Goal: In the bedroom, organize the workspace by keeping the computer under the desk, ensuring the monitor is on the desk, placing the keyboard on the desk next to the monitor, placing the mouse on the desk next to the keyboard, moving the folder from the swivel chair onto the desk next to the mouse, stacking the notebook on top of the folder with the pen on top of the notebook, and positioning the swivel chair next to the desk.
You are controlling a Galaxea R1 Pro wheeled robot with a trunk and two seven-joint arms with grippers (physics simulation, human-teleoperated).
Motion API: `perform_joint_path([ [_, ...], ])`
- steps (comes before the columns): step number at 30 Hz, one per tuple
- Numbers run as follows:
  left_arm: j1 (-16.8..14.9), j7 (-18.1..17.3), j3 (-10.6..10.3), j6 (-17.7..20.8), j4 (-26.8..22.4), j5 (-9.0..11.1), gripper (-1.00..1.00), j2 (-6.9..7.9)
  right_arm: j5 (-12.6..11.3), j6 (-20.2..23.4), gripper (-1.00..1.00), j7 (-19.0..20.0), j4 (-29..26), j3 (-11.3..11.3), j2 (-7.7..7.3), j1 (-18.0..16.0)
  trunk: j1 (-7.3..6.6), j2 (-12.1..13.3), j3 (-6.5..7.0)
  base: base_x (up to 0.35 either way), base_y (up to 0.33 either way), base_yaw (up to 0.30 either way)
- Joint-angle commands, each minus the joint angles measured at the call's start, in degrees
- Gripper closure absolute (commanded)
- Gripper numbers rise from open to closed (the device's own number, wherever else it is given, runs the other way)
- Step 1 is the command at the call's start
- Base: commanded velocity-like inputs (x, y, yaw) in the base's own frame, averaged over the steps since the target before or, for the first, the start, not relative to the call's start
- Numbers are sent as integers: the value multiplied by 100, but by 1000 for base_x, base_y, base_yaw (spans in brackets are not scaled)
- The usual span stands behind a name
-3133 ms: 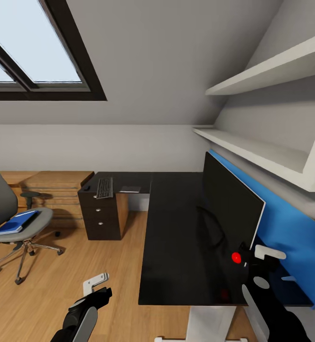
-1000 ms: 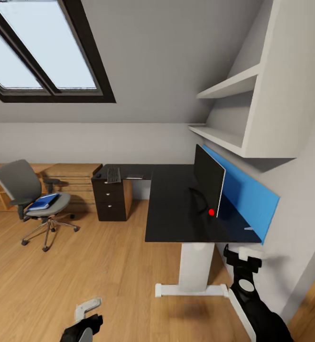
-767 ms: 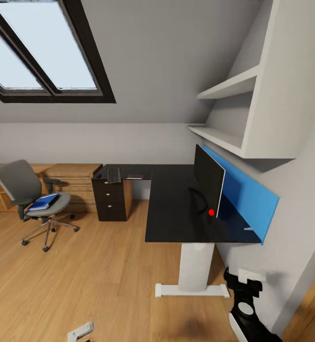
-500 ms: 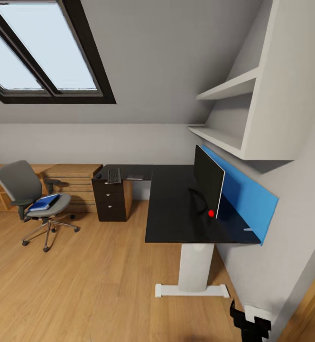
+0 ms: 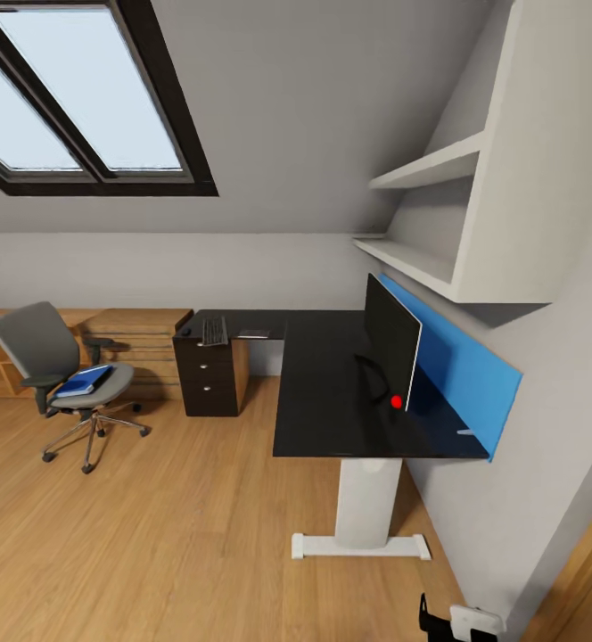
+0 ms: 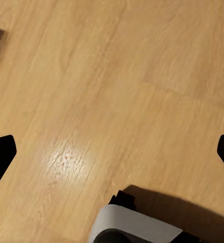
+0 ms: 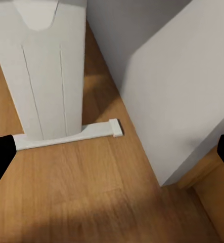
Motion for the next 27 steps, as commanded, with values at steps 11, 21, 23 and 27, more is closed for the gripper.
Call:
perform_joint_path([
  [11,-6,-18,-62,-38,26,68,-100,-10,-62,-28,-100,10,11,53,4,-5,2,-8,-28,173,184,31],
  [21,-6,-26,-120,-120,30,68,-100,-18,-42,-28,-100,16,11,55,4,-5,2,-8,-29,225,272,89],
  [23,-6,-27,-123,-254,30,75,-100,-20,-39,-25,-100,21,15,63,4,-5,2,-8,-34,222,273,266],
  [27,-6,-27,-126,-285,35,77,-100,-20,-36,-20,-100,23,21,72,8,-5,2,-8,-52,222,273,225],
])
